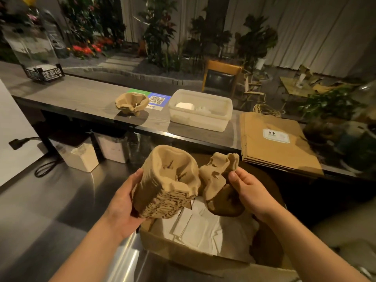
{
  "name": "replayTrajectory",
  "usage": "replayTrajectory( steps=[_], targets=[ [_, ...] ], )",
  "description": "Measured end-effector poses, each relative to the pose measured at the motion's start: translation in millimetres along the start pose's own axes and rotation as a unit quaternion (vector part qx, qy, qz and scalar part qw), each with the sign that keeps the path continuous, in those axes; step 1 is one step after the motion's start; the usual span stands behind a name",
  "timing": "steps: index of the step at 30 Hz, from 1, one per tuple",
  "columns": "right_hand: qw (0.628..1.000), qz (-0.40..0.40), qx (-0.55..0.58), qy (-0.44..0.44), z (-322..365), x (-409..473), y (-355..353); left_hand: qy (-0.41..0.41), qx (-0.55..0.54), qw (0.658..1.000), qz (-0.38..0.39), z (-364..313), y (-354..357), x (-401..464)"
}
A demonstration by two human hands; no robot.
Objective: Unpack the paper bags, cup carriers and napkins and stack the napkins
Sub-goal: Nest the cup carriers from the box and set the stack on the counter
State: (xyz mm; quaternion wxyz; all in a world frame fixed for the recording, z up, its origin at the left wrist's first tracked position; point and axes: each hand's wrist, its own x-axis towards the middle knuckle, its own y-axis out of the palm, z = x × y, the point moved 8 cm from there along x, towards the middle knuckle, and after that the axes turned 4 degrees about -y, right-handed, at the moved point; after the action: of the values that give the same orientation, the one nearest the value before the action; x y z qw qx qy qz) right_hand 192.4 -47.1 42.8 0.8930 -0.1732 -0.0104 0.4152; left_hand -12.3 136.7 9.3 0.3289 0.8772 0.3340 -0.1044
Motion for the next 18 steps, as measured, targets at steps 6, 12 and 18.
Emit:
replayTrajectory(
  steps=[6,12,18],
  targets=[
    [0.910,0.058,-0.378,-0.160,97,-8,-24,-0.027,0.048,0.998,0.024,9,1,-2],
    [0.738,0.089,-0.606,-0.284,157,-20,15,-0.053,0.122,0.987,0.092,20,11,-3],
    [0.695,0.080,-0.622,-0.351,149,-27,56,-0.081,0.088,0.991,0.068,39,16,-6]
  ],
)
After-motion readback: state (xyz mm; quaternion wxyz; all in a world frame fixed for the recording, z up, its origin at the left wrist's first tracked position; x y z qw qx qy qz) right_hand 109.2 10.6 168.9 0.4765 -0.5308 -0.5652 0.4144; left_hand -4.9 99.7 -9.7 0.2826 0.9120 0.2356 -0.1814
